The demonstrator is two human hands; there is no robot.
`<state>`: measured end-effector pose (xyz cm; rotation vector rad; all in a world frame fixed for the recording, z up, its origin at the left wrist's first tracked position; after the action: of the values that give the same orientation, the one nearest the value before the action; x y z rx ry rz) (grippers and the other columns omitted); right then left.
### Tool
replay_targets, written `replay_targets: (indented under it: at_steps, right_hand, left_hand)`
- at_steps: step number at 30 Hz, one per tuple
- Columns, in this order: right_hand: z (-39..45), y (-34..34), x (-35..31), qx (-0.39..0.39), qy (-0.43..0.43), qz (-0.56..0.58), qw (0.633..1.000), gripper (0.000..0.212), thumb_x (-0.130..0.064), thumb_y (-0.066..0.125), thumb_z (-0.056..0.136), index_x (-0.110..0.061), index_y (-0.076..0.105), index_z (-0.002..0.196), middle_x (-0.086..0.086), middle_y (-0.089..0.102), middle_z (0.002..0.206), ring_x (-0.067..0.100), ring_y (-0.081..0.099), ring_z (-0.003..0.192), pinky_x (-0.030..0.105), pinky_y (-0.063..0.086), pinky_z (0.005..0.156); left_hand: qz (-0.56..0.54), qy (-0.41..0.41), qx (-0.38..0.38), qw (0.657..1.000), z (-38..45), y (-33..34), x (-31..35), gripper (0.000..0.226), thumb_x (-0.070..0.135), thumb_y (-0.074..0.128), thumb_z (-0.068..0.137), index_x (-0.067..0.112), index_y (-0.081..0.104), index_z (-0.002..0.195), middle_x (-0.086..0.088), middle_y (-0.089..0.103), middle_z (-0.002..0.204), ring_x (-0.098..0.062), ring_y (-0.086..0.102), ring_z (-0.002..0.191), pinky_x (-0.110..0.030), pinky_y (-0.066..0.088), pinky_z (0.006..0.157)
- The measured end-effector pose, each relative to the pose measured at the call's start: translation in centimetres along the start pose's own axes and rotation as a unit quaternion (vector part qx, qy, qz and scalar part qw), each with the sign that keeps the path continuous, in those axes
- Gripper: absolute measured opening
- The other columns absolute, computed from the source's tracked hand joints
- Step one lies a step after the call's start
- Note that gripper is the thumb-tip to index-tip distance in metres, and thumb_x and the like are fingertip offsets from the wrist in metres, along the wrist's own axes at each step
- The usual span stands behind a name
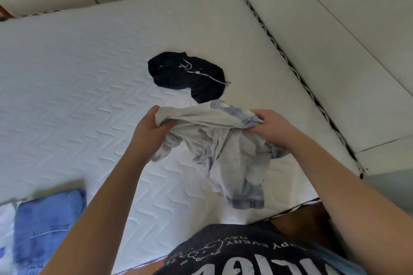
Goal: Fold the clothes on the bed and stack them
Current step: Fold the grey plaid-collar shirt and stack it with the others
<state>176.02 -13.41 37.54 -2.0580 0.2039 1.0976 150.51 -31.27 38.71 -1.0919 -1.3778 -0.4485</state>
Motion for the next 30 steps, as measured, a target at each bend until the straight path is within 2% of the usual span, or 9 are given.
replay_targets:
  at_steps: [4,8,11,13,17,20,22,25,30]
  right_hand:
    - [0.2,-1.7,-2.8,0.016,-0.068,-0.169,0.983,0.012,-0.017,0.071,0.084,-0.027,0.065,0.088,-0.009,0.062,0.08,0.012,0.056,0.077,0.008,0.036,0.06]
    - [0.6,-1.9,-3.8,0.038,-0.058,-0.223,0.972,0.02,-0.029,0.076,0.082,-0.015,0.065,0.091,0.002,0.064,0.081,0.02,0.059,0.077,0.023,0.032,0.057]
    - [0.5,-2.0,-3.7,0.051,-0.016,-0.174,0.983,0.019,-0.044,0.075,0.081,-0.032,0.062,0.072,-0.014,0.061,0.062,-0.001,0.056,0.06,0.013,0.035,0.05]
    - [0.4,-2.1,-3.7,0.068,-0.004,-0.124,0.99,0.021,-0.043,0.07,0.086,-0.036,0.062,0.068,-0.017,0.06,0.055,-0.002,0.054,0.057,0.012,0.035,0.049]
    - [0.6,-2.3,-4.2,0.103,0.004,-0.053,0.993,0.032,-0.033,0.059,0.096,-0.005,0.067,0.083,0.002,0.059,0.069,0.014,0.049,0.065,0.016,0.034,0.052]
    - [0.7,-2.4,-5.4,0.134,-0.014,-0.013,0.991,0.03,-0.031,0.053,0.099,-0.009,0.068,0.086,0.003,0.062,0.074,0.017,0.053,0.071,0.02,0.038,0.059]
    - [1.0,-2.5,-5.9,0.156,-0.02,0.028,0.987,0.03,-0.032,0.05,0.101,-0.01,0.07,0.095,0.004,0.066,0.081,0.016,0.057,0.074,0.026,0.04,0.067]
    - [1.7,-2.2,-6.2,0.186,-0.008,0.045,0.981,0.034,-0.039,0.048,0.101,-0.014,0.064,0.084,0.002,0.058,0.071,0.013,0.048,0.063,0.028,0.037,0.063]
    - [3.2,0.4,-5.1,0.168,0.014,0.003,0.986,0.024,-0.024,0.048,0.101,-0.005,0.062,0.095,0.011,0.056,0.085,0.022,0.048,0.079,0.029,0.033,0.071]
  left_hand:
    - [0.026,0.023,0.024,0.999,-0.1,-4.3,0.2,0.011,0.038,0.063,0.079,0.035,0.055,0.086,0.015,0.066,0.081,-0.001,0.061,0.072,-0.032,0.045,0.068]
    - [0.007,0.032,0.033,0.999,0.3,-7.0,0.7,0.015,0.033,0.066,0.077,0.037,0.055,0.086,0.016,0.067,0.081,0.001,0.062,0.07,-0.029,0.046,0.067]
    - [0.021,0.058,0.05,0.997,0.7,-8.6,1.6,0.027,0.022,0.069,0.082,0.041,0.058,0.098,0.021,0.068,0.092,0.002,0.064,0.081,-0.024,0.046,0.071]
    - [0.069,0.065,0.055,0.994,1.0,-9.3,2.0,0.03,0.021,0.067,0.086,0.043,0.062,0.104,0.024,0.067,0.096,0.005,0.063,0.086,-0.016,0.045,0.069]
    - [0.168,0.052,0.064,0.982,1.8,-9.9,2.0,0.018,0.024,0.059,0.09,0.04,0.063,0.085,0.018,0.067,0.079,0.0,0.061,0.077,-0.016,0.04,0.06]
    - [0.193,0.04,0.065,0.978,2.2,-9.7,1.8,0.013,0.029,0.056,0.095,0.027,0.067,0.09,0.007,0.067,0.081,-0.015,0.06,0.076,-0.028,0.04,0.064]
    - [0.157,0.011,0.051,0.986,2.2,-9.3,1.6,0.022,0.038,0.053,0.096,0.026,0.068,0.085,0.006,0.07,0.078,-0.017,0.064,0.075,-0.029,0.043,0.063]
    - [0.0,-0.043,-0.001,0.999,1.8,-7.4,2.0,0.029,0.052,0.053,0.089,0.032,0.073,0.089,0.008,0.076,0.085,-0.011,0.071,0.079,-0.03,0.052,0.072]
    - [-0.177,-0.064,-0.042,0.981,2.2,-3.6,4.7,0.02,0.042,0.059,0.092,0.031,0.075,0.092,0.007,0.077,0.097,-0.009,0.072,0.092,-0.03,0.052,0.084]
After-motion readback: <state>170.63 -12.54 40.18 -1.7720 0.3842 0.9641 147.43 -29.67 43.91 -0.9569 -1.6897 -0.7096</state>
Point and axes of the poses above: each hand's wrist, its own z-axis towards the middle knuckle, its own y-axis out of the palm, x = y × z, the point moved 7 cm from there along z, towards the middle knuckle
